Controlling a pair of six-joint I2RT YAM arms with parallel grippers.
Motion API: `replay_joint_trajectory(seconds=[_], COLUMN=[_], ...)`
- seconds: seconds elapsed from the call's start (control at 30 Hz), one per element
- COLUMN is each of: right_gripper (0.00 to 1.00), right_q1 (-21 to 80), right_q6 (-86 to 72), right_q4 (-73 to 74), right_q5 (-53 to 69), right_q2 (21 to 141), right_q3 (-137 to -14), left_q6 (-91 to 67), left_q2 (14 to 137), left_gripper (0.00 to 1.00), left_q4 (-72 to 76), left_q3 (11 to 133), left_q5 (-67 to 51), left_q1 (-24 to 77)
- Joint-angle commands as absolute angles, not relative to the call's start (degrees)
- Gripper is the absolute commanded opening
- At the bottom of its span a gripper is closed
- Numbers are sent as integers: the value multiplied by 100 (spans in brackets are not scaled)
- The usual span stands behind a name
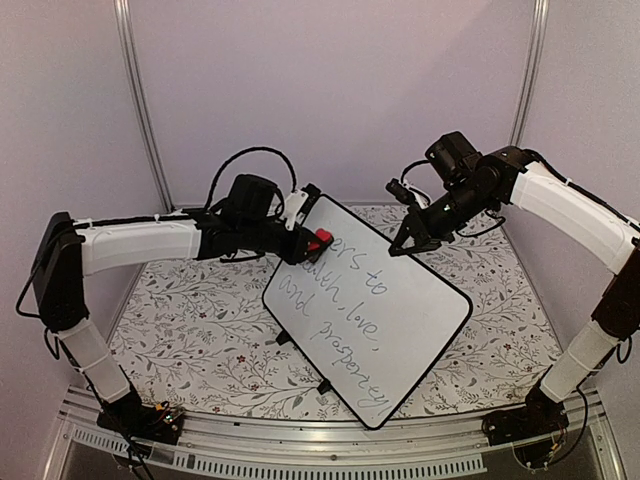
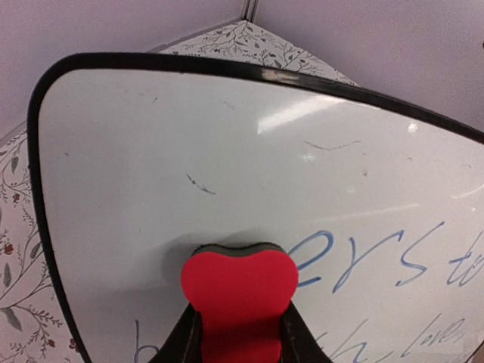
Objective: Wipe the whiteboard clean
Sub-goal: Erase the center of the whiteboard.
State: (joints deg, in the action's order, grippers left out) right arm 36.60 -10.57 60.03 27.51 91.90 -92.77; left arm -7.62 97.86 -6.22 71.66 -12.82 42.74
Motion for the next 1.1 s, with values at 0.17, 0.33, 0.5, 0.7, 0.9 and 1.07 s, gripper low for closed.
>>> replay_joint_trajectory(seconds=[0.17, 0.33, 0.5, 0.7, 0.9, 1.07], right_gripper=[0, 0, 0, 0, 0, 0], right_q1=[3823, 3823, 3821, 3823, 3823, 3822], right_q6=[-510, -514, -512, -510, -510, -516], right_q4=[5652, 5643, 5639, 5634, 5634, 5641], right_q5=[3198, 3208, 3208, 3225, 3234, 3226], right_q2=[9111, 9105, 9101, 9097, 9114, 9085], right_q3=[-9286, -9265, -9264, -9255, -9255, -9246], left_q6=[-874, -893, -886, -879, -826, -758], left_q2=[9794, 9734, 9700, 9727, 9848, 10024], left_gripper=[0, 0, 0, 0, 0, 0], left_q4=[-922, -888, -904, -880, -826, -870], left_q3=[6623, 6468, 6400, 6490, 6902, 7227], left_q5=[-1281, -1258, -1272, -1310, -1444, -1486], left_q1=[4428, 4426, 4418, 4425, 4434, 4464])
